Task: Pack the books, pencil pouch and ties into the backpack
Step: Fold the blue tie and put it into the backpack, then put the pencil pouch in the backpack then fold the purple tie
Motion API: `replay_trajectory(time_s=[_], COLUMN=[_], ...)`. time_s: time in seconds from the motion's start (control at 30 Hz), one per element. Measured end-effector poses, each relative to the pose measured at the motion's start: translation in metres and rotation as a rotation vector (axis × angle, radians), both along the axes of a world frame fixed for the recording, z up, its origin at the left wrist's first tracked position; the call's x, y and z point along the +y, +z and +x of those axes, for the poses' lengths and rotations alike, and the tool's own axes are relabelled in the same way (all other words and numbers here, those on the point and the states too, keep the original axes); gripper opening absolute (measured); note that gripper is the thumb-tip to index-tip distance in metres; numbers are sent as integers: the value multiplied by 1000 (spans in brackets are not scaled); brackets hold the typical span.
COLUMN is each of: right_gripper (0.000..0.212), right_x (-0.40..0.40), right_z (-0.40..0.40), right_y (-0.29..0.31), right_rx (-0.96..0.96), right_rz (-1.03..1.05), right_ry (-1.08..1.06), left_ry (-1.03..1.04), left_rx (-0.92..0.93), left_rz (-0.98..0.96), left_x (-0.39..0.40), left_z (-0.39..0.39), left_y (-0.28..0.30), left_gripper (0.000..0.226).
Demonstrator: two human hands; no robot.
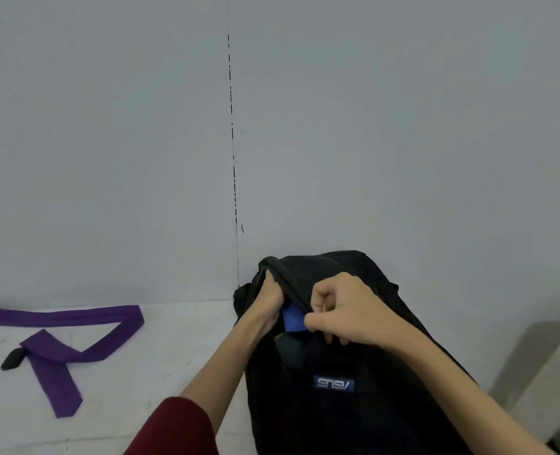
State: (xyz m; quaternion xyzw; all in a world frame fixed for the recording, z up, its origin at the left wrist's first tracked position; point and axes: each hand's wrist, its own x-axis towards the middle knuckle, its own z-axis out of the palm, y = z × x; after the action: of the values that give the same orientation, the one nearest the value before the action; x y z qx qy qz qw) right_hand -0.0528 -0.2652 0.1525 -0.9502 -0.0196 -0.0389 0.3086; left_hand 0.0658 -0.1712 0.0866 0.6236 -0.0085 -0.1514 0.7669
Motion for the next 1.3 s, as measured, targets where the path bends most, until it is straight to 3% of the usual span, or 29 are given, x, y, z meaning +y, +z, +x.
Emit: replay_trajectory(time_s=[0.07,0.13,0.2,0.23,0.27,0.33,0.4,0.5,0.6,0.7,0.87,0.93,1.0,1.1,1.2,1.3], right_gripper=[20,20,20,20,21,21,22,25,22,30,25,25,25,24,23,24], right_x=[-1,2,9,13,17,21,22,24,31,40,63,81,101,133,178,225], right_z=[1,4,6,7,7,7,7,7,6,7,14,20,28,45,73,103], right_y=[1,0,-1,-2,-2,-2,-3,-12,-28,-41,-37,-39,-42,-53,-70,-95], right_rx=[19,25,15,6,-4,-27,-41,-40,-43,-76,-186,-218,-200,-110,-18,47], right_rz=[0,2,-13,-33,-59,-95,-92,-101,-343,-600,-606,-561,-496,-406,-354,-314], right_ry=[13,21,30,32,29,14,2,24,46,58,45,59,94,170,238,255], left_ry=[-261,-349,-162,1,136,232,171,-104,-257,-243,-44,53,168,260,132,-54], left_rx=[-48,-139,-225,-277,-314,-279,-206,-114,-86,-102,-200,-225,-317,-401,-391,-423], left_rz=[-14,114,303,347,296,125,92,157,197,241,365,482,747,1097,1294,1412], left_x=[17,31,30,26,22,12,15,38,71,100,155,189,229,291,348,373], left_z=[1,10,6,3,-5,-17,-17,-14,-12,-13,-20,-13,-1,16,33,48], left_y=[-2,-10,-15,-20,-19,-19,-20,-10,-10,-16,-32,-46,-66,-94,-117,-131], left_gripper=[24,47,37,17,11,32,30,22,22,20,15,12,14,38,58,51])
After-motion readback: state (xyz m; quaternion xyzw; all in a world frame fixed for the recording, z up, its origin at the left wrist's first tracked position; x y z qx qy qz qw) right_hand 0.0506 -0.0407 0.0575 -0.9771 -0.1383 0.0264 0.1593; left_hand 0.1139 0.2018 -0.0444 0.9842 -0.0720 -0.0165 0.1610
